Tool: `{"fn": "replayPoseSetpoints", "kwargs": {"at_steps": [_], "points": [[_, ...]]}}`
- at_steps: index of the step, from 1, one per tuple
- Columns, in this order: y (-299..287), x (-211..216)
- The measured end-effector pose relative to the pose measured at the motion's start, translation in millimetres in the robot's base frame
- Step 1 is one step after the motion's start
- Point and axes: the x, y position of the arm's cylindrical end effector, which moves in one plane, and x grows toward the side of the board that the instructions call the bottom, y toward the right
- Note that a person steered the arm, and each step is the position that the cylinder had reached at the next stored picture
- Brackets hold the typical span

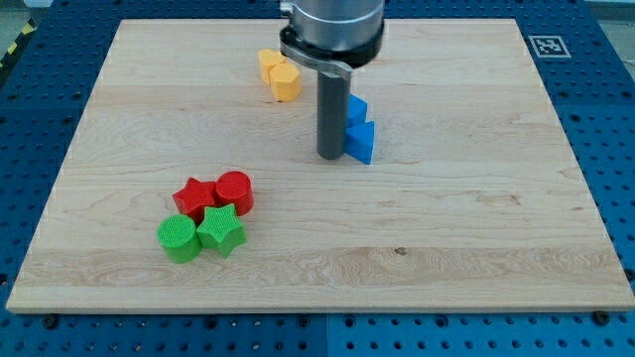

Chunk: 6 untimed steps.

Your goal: Slide the blue cube to the right side slightly

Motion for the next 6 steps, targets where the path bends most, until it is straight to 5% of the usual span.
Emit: {"fn": "replayPoseSetpoints", "kwargs": {"at_steps": [2, 6], "points": [[-4.2, -35.2], [-3.7, -31.8]]}}
